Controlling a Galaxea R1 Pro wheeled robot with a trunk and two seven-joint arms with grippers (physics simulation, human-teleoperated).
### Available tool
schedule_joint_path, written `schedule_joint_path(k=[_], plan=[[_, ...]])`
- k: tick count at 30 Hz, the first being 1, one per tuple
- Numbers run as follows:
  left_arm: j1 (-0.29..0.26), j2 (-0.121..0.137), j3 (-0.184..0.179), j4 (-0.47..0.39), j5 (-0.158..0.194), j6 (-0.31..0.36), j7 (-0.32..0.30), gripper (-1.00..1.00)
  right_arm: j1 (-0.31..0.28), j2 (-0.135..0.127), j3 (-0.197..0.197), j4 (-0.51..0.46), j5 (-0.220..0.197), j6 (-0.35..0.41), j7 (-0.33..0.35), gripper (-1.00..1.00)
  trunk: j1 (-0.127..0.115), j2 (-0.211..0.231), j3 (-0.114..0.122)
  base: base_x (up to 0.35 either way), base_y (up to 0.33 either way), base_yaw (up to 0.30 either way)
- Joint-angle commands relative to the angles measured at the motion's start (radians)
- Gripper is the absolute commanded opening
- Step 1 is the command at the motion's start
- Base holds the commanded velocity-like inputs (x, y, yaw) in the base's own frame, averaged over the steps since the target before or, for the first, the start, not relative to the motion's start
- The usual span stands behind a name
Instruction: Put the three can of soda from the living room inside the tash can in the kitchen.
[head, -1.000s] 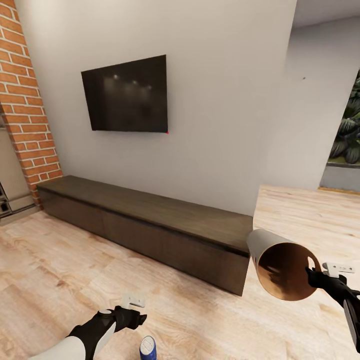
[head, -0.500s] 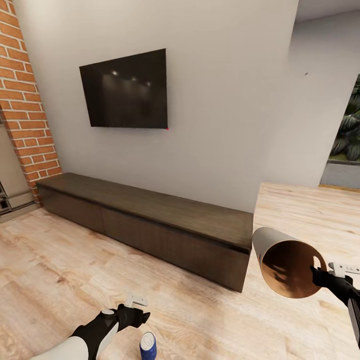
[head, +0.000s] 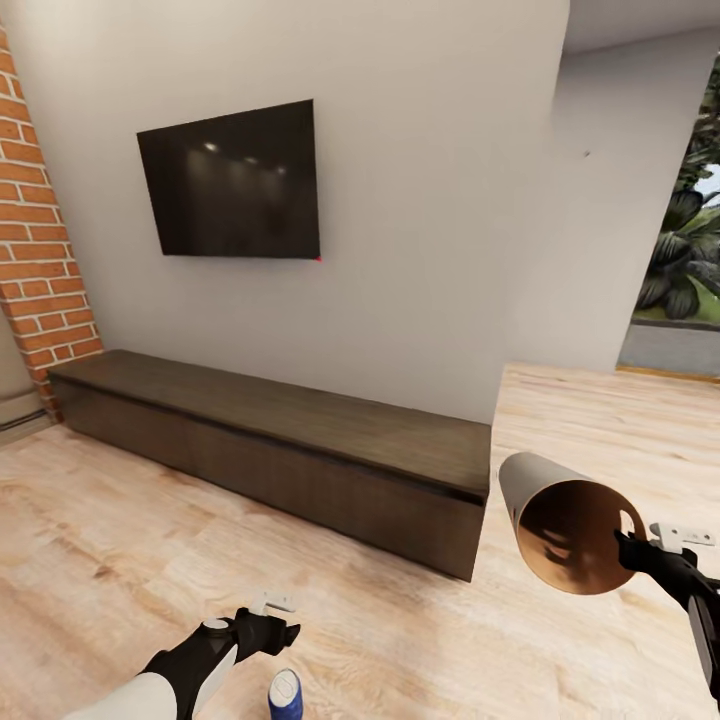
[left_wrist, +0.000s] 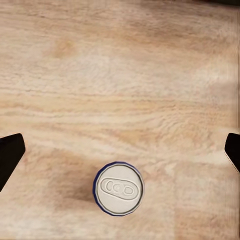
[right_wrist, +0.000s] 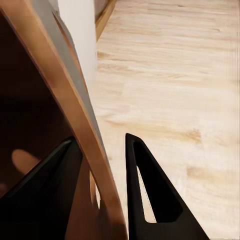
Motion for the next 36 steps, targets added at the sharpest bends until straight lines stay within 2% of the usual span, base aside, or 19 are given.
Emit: schedule_joint_path(k=[1,8,19,36], plan=[[0.0,0.0,0.0,0.0,0.0,0.0,0.0,1.0,-0.001,0.0,-0.001,-0.001,-0.011,0.001,0.006,-1.0,0.0,0.0,0.001,0.0,0.0,-0.229],[0.0,0.0,-0.001,0.0,-0.001,0.0,0.0,1.0,-0.001,0.0,-0.001,-0.001,-0.011,0.001,0.007,-1.0,0.0,0.0,0.005,0.0,0.0,-0.187],[0.0,0.0,-0.001,0.0,0.0,0.0,0.0,1.0,-0.001,0.0,-0.001,-0.001,-0.011,0.0,0.009,-1.0,0.0,0.0,0.005,0.0,0.0,-0.028],[0.0,-0.004,-0.003,0.0,0.001,0.001,0.001,1.0,-0.001,0.0,0.0,-0.001,-0.01,-0.003,0.015,-1.0,0.008,-0.004,-0.06,0.0,0.0,-0.001]])
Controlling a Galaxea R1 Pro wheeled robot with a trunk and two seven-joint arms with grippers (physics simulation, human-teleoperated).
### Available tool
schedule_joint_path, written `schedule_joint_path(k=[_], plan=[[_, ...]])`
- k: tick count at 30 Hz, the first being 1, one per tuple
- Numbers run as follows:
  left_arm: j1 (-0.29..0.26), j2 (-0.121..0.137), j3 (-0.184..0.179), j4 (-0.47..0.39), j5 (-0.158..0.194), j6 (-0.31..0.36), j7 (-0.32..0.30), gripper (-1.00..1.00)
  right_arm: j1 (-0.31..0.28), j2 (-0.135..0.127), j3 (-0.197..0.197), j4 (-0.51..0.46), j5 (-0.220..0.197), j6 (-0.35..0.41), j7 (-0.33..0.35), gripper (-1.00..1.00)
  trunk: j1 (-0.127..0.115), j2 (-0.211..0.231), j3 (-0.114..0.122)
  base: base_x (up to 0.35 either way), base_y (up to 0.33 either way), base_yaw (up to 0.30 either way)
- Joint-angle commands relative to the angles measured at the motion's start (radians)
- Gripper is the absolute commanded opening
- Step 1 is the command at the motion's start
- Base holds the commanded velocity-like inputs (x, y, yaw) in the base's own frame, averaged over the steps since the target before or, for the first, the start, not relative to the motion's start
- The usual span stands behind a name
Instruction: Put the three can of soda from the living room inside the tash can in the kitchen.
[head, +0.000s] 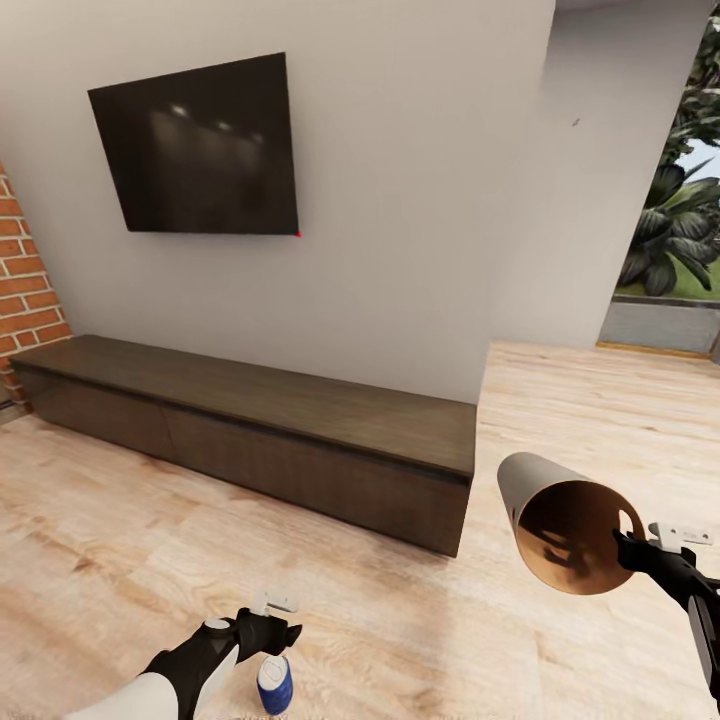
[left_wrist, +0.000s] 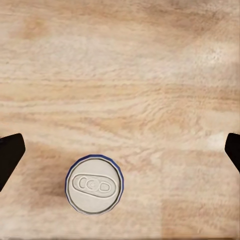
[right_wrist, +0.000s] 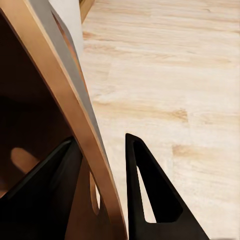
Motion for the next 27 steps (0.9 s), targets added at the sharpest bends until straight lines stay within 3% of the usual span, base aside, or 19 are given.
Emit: schedule_joint_path(k=[1,19,27], plan=[[0.0,0.0,0.0,0.0,0.0,0.0,0.0,1.0,-0.001,0.0,-0.001,-0.002,-0.012,0.001,0.006,-1.0,0.0,0.0,-0.004,0.0,0.0,0.0],[0.0,0.0,0.0,0.0,-0.003,-0.001,0.0,1.0,-0.001,0.0,-0.001,-0.003,-0.012,0.0,0.007,-1.0,0.008,-0.005,-0.073,0.0,0.0,0.0],[0.0,0.0,-0.001,0.0,-0.002,-0.003,-0.001,1.0,-0.001,0.0,-0.001,-0.003,-0.011,0.0,0.009,-1.0,0.008,-0.005,-0.073,0.0,0.0,0.0]])
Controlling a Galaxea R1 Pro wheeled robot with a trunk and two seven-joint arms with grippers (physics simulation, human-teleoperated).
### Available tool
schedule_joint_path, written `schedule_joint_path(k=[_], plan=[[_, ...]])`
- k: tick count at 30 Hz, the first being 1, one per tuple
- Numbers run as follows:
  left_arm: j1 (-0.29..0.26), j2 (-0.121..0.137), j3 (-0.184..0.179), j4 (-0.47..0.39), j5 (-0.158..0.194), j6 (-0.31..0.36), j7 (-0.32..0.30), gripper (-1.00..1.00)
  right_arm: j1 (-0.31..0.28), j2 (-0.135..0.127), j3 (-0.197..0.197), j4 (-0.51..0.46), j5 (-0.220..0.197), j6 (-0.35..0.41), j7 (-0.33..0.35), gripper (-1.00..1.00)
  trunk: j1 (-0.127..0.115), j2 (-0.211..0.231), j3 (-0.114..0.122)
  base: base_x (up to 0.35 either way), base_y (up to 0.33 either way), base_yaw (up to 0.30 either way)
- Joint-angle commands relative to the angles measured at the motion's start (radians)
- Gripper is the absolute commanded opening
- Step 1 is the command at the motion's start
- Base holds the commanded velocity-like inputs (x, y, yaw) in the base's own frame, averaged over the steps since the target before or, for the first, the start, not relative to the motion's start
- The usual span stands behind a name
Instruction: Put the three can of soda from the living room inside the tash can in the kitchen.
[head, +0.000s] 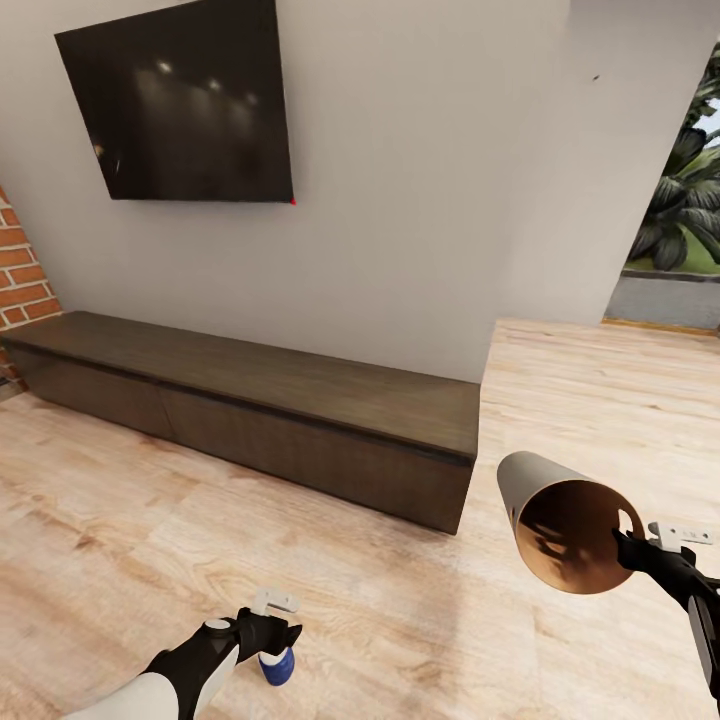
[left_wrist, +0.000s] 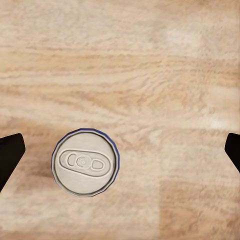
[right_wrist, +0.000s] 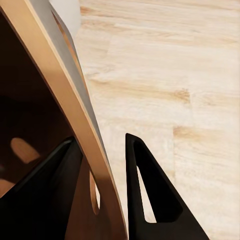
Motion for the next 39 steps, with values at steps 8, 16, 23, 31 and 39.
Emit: schedule_joint_path(k=[8,16,23,31,39], plan=[[0.0,0.003,0.006,0.0,0.007,0.002,-0.005,1.0,-0.001,0.0,-0.001,-0.001,-0.011,0.001,0.006,-1.0,0.0,0.0,0.0,0.0,0.0,0.0],[0.0,0.008,0.009,-0.001,0.01,0.004,-0.008,1.0,-0.001,0.0,0.0,-0.001,-0.011,0.001,0.007,-1.0,0.0,0.0,0.0,0.0,0.0,0.0],[0.0,0.009,0.01,-0.002,0.01,0.006,-0.009,1.0,-0.001,0.001,0.006,-0.002,-0.011,0.001,0.007,-1.0,0.0,0.0,0.0,0.0,0.0,0.0],[0.0,0.01,0.01,-0.003,0.01,0.008,-0.01,1.0,-0.001,0.002,0.012,-0.003,-0.011,0.003,0.006,-1.0,0.0,0.0,0.0,0.0,0.059,0.0],[0.0,0.011,0.011,-0.004,0.01,0.01,-0.01,1.0,-0.001,0.002,0.013,-0.003,-0.011,0.001,0.007,-1.0,0.0,0.0,0.0,0.0,0.148,0.0]])
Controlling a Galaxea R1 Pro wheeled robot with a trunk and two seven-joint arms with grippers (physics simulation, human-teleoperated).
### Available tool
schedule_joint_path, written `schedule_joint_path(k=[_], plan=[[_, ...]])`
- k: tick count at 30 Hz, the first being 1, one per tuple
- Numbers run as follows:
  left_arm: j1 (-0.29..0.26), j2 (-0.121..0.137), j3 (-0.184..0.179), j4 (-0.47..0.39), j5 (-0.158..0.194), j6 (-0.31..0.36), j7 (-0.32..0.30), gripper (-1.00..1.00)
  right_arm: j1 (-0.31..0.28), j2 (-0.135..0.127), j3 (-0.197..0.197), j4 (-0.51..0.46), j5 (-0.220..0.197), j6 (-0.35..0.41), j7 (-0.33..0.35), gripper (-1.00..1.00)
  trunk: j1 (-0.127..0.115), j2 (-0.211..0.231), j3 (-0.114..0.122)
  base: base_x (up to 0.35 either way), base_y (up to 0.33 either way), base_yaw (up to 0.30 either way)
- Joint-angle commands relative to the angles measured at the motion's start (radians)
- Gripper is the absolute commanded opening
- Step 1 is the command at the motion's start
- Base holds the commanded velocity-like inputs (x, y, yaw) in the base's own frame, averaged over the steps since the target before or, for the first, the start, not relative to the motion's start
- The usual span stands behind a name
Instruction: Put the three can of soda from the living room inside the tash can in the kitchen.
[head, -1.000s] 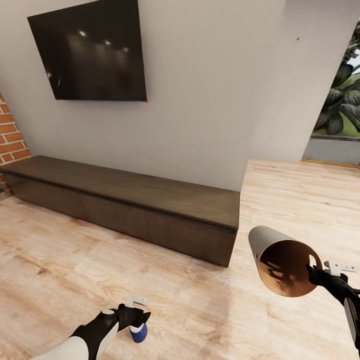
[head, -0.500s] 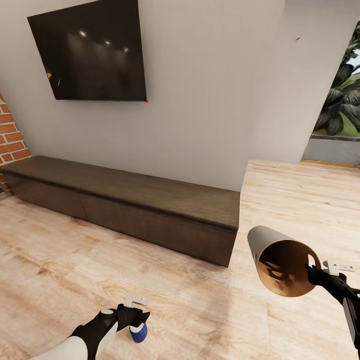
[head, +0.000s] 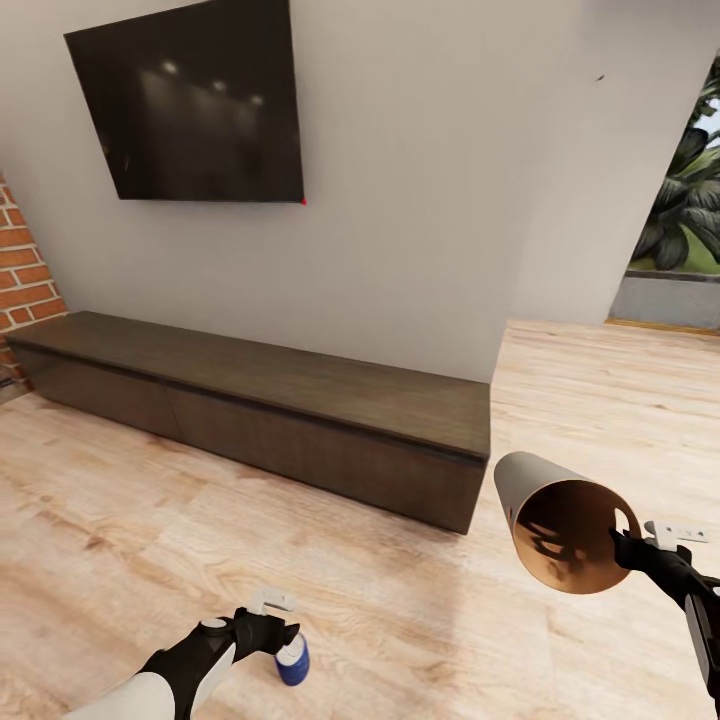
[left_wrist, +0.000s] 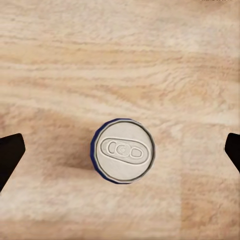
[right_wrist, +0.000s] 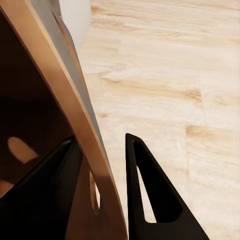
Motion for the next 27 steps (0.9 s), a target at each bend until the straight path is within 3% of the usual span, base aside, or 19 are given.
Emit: schedule_joint_path(k=[1,15,27], plan=[[0.0,0.0,0.0,0.0,0.001,0.0,0.0,1.0,-0.001,0.0,-0.001,-0.001,-0.011,0.001,0.006,-1.0,0.0,0.0,0.0,0.0,0.066,0.0],[0.0,-0.001,0.001,0.001,0.0,-0.001,0.003,1.0,-0.001,0.0,-0.001,-0.001,-0.011,0.001,0.006,-1.0,0.0,0.0,0.0,0.0,0.015,0.0],[0.0,-0.004,0.001,0.004,-0.003,0.002,0.007,1.0,-0.001,0.0,-0.001,-0.004,-0.01,-0.001,0.007,-1.0,0.005,-0.003,-0.046,0.0,0.0,0.0]])
